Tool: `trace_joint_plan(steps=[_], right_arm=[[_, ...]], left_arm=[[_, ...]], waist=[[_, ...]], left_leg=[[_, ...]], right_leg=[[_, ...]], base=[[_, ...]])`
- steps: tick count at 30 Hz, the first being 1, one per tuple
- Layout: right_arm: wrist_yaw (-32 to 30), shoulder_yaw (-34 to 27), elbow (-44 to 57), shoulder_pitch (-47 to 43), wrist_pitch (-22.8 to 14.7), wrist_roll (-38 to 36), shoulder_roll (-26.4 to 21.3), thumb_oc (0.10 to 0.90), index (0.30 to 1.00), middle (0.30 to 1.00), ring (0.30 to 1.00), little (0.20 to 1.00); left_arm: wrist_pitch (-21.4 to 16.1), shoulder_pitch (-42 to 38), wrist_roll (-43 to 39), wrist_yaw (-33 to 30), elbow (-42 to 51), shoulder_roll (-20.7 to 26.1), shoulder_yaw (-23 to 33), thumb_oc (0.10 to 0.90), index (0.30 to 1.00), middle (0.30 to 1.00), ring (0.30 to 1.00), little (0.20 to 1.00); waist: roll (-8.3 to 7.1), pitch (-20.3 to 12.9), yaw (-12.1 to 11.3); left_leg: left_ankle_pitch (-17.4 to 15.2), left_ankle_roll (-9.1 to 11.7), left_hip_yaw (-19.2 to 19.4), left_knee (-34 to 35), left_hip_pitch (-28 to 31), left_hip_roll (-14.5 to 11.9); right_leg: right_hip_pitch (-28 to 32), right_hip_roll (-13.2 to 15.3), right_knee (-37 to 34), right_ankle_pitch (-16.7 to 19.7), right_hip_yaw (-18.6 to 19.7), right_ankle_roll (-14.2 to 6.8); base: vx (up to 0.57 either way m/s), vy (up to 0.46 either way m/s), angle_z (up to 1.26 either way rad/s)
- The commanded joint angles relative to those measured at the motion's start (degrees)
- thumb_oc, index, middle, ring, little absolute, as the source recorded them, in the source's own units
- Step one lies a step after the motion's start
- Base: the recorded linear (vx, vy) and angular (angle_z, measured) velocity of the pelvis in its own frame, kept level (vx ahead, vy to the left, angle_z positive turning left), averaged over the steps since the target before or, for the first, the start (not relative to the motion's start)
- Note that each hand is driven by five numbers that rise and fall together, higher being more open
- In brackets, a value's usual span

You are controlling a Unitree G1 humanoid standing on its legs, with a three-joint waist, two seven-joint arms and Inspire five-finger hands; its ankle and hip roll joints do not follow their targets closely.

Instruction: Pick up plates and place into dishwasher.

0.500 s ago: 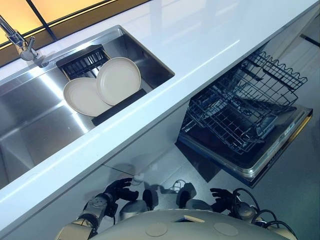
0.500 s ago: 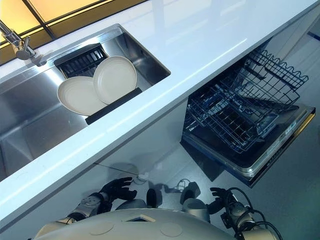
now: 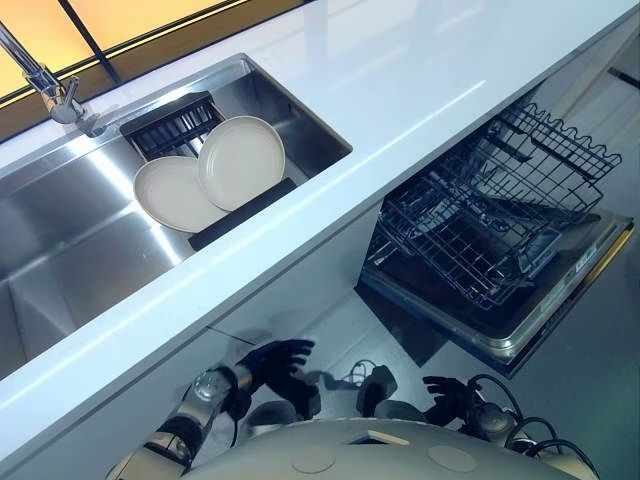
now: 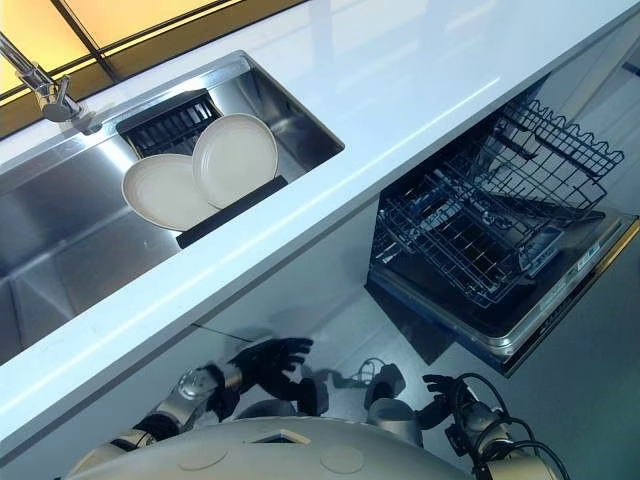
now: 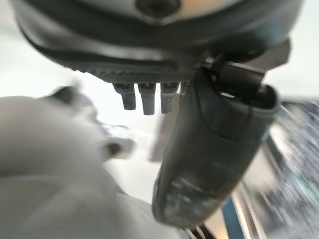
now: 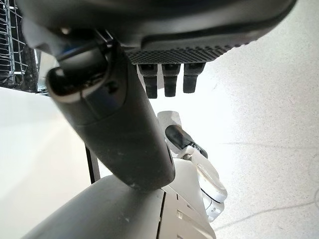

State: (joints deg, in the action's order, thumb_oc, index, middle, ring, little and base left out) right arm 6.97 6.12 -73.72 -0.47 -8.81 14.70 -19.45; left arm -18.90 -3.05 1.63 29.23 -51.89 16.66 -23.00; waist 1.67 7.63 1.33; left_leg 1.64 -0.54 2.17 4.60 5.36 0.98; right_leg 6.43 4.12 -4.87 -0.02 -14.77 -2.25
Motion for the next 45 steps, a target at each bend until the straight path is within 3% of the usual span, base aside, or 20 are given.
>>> trace_joint_plan(steps=[1,3,5,6,7,9,12,13,15,18,22,26,27,28,32,36,38,39,41,45], right_arm=[[0.8,1.6,0.5,-4.4,-1.6,-1.3,-0.7,0.800,0.900,0.900,0.900,0.900],[0.5,1.7,0.2,-4.7,-1.8,-1.6,-1.0,0.800,0.900,0.900,0.900,0.900],[0.1,1.7,-0.5,-5.0,-2.2,-1.7,-1.4,0.800,0.900,0.900,0.900,0.900],[-0.1,1.7,-0.7,-5.1,-2.5,-1.7,-1.5,0.800,0.900,0.900,0.900,0.900],[-0.4,1.8,-1.5,-5.4,-2.9,-1.9,-1.7,0.800,0.900,0.900,0.900,0.900],[-0.8,1.8,-2.3,-5.8,-3.6,-2.5,-1.7,0.800,0.900,0.900,0.900,0.900],[-1.4,2.2,-3.4,-6.2,-4.1,-3.6,-1.0,0.800,0.900,0.900,0.900,0.900],[-1.7,2.4,-3.6,-6.3,-4.0,-4.0,-0.6,0.800,0.900,0.900,0.900,0.900],[-2.2,2.9,-4.0,-6.2,-4.0,-4.7,0.1,0.800,0.900,0.900,0.900,0.900],[-2.3,4.2,-2.4,-5.7,-2.7,-6.5,0.7,0.800,0.900,0.900,0.900,0.900],[-2.5,5.5,-0.4,-5.2,-0.6,-8.1,1.6,0.800,0.900,0.900,0.900,0.900],[-2.8,5.4,0.2,-4.0,-0.4,-9.0,2.0,0.800,0.900,0.900,0.900,0.900],[-3.0,5.2,0.3,-3.6,-0.5,-9.0,2.0,0.800,0.900,0.900,0.900,0.900],[-3.2,4.9,0.2,-3.0,-0.8,-8.9,2.1,0.800,0.900,0.900,0.900,0.900],[-4.0,3.9,-0.6,-0.9,-2.5,-7.4,2.5,0.800,0.900,0.900,0.900,0.900],[-4.5,3.9,-0.9,0.2,-2.8,-6.4,2.5,0.800,0.900,0.900,0.900,0.900],[-4.8,4.2,-0.7,0.6,-2.8,-5.7,2.3,0.800,0.900,0.900,0.900,0.900],[-4.6,4.6,0.0,0.7,-2.2,-5.3,1.9,0.800,0.900,0.900,0.900,0.900],[-4.4,5.0,0.5,0.7,-1.7,-4.8,1.4,0.800,0.900,0.900,0.900,0.900],[-4.2,4.9,1.3,0.9,-0.5,-3.5,0.6,0.800,0.900,0.900,0.900,0.900]], left_arm=[[-3.1,-6.9,-2.3,7.4,9.6,0.2,-3.2,0.800,0.900,0.900,0.900,0.900],[0.7,-8.4,-7.5,13.6,18.0,2.5,-5.3,0.800,0.900,0.900,0.900,0.900],[8.4,-11.2,-15.4,20.0,31.7,5.8,-8.0,0.800,0.900,0.900,0.900,0.900],[8.5,-11.8,-19.1,22.5,33.8,6.6,-8.6,0.800,0.900,0.900,0.900,0.900],[16.1,-14.1,-26.4,23.9,43.1,7.4,-9.7,0.800,0.900,0.900,0.900,0.900],[25.1,-17.5,-38.4,24.8,52.1,7.4,-10.3,0.800,0.900,0.900,0.900,0.900],[38.2,-18.2,-58.2,23.8,59.5,1.8,-10.7,0.800,0.900,0.900,0.900,0.900],[42.6,-17.0,-66.8,20.6,61.1,-1.6,-10.8,0.800,0.900,0.900,0.900,0.900],[46.2,-14.7,-76.1,17.5,60.9,-6.9,-11.0,0.800,0.900,0.900,0.900,0.900],[43.6,-10.9,-91.7,8.7,61.7,-13.7,-9.3,0.800,0.900,0.900,0.900,0.900],[31.5,-9.0,-92.2,3.5,63.9,-15.2,-5.6,0.800,0.900,0.900,0.900,0.900],[12.4,-8.4,-76.4,-3.9,66.8,-10.7,2.1,0.800,0.900,0.900,0.900,0.900],[10.2,-8.4,-73.8,-5.4,67.5,-9.4,3.8,0.800,0.900,0.900,0.900,0.900],[4.5,-8.3,-65.6,-8.6,68.1,-7.1,7.0,0.800,0.900,0.900,0.900,0.900],[-7.3,-9.1,-37.2,-21.4,69.2,0.7,18.1,0.800,0.900,0.900,0.900,0.900],[-7.5,-11.2,-20.7,-32.3,69.7,8.3,23.9,0.800,0.900,0.900,0.900,0.900],[-4.3,-13.5,-12.8,-37.6,69.1,13.4,26.0,0.800,0.900,0.900,0.900,0.900],[-0.8,-16.6,-10.7,-41.0,67.0,18.8,26.9,0.800,0.900,0.900,0.900,0.900],[1.7,-19.6,-10.9,-43.3,63.0,24.1,27.2,0.800,0.900,0.900,0.900,0.900],[5.6,-23.2,-9.4,-44.8,55.7,30.8,26.4,0.800,0.900,0.900,0.900,0.900]], waist=[[2.52,0.6,-0.5],[2.89,0.9,-0.4],[3.41,1.2,-0.2],[3.53,1.3,-0.1],[3.85,1.4,-0.1],[4.20,1.5,-0.1],[4.32,1.4,0.1],[4.19,1.3,0.1],[3.92,1.3,0.1],[3.02,1.5,-0.1],[2.18,1.6,-0.8],[1.92,1.4,-2.2],[1.92,1.4,-2.4],[1.98,1.3,-2.9],[1.98,0.7,-3.6],[1.86,0.0,-3.6],[1.98,-0.4,-3.1],[2.30,-0.7,-2.6],[2.71,-0.8,-2.1],[3.42,-0.5,-1.2]], left_leg=[[-5.0,-0.4,3.1,-1.6,-1.9,1.3],[-5.0,-0.5,3.0,-1.5,-1.9,1.4],[-5.0,-0.7,3.0,-1.4,-1.9,1.5],[-5.0,-0.8,3.0,-1.3,-1.9,1.6],[-5.0,-1.0,2.8,-1.2,-1.9,1.7],[-5.1,-1.2,2.3,-1.0,-1.8,1.9],[-5.5,-1.4,1.7,-0.7,-1.2,2.2],[-5.7,-1.3,1.6,-0.6,-0.9,2.2],[-6.0,-1.2,1.6,-0.7,-0.6,2.2],[-6.2,-0.7,1.7,-1.6,-0.7,1.9],[-6.1,-0.4,1.5,-2.0,-0.8,1.8],[-5.6,-0.4,0.6,-1.9,-1.1,1.9],[-5.5,-0.4,0.4,-1.9,-1.2,2.0],[-5.3,-0.4,0.0,-1.8,-1.3,2.1],[-5.0,-0.6,-1.1,-0.9,-0.9,2.5],[-5.0,-0.7,-1.2,-0.3,-0.4,2.5],[-5.0,-0.7,-0.7,-0.1,-0.2,2.4],[-4.9,-0.8,-0.2,0.0,-0.1,2.3],[-5.0,-0.9,0.5,0.0,0.1,2.2],[-5.2,-1.1,1.6,-0.2,0.5,2.4]], right_leg=[[-5.9,-2.6,8.5,-6.4,2.0,-1.0],[-6.0,-2.6,8.6,-6.4,2.2,-1.0],[-6.2,-2.7,8.7,-6.5,2.5,-1.0],[-6.2,-2.7,8.8,-6.5,2.6,-0.9],[-6.3,-2.8,8.8,-6.5,2.8,-0.9],[-6.4,-3.0,9.0,-6.6,3.0,-0.8],[-5.9,-3.2,8.8,-6.7,3.3,-0.6],[-5.6,-3.3,8.5,-6.7,3.4,-0.6],[-4.9,-3.4,8.2,-6.7,3.3,-0.4],[-4.5,-3.4,8.0,-6.5,3.1,0.0],[-4.1,-3.6,7.6,-6.4,2.6,0.3],[-3.7,-3.6,7.3,-6.4,1.9,0.7],[-3.7,-3.6,7.3,-6.4,1.8,0.7],[-3.7,-3.6,7.3,-6.5,1.7,0.8],[-3.5,-4.0,7.2,-7.0,1.7,1.0],[-3.4,-4.2,7.1,-7.4,1.9,1.0],[-3.4,-4.3,7.2,-7.6,2.2,0.8],[-3.5,-4.2,7.3,-7.5,2.5,0.7],[-3.6,-4.1,7.3,-7.5,2.8,0.5],[-3.4,-3.8,7.4,-7.3,3.5,0.1]], base=[[0.00,0.000,0.00],[0.00,0.000,0.00],[0.00,0.000,0.00],[0.00,0.000,0.00],[-0.03,-0.003,0.07],[-0.02,-0.020,0.12],[0.01,-0.045,0.08],[0.04,-0.064,0.09],[0.02,-0.065,0.09],[-0.02,-0.081,0.01],[-0.01,-0.074,0.02],[0.00,-0.029,0.02],[0.00,0.000,0.00],[0.01,0.007,0.04],[0.05,0.034,0.06],[0.08,0.053,0.10],[0.11,0.097,0.08],[0.10,0.107,0.06],[0.10,0.113,-0.02],[0.10,0.106,-0.17]])
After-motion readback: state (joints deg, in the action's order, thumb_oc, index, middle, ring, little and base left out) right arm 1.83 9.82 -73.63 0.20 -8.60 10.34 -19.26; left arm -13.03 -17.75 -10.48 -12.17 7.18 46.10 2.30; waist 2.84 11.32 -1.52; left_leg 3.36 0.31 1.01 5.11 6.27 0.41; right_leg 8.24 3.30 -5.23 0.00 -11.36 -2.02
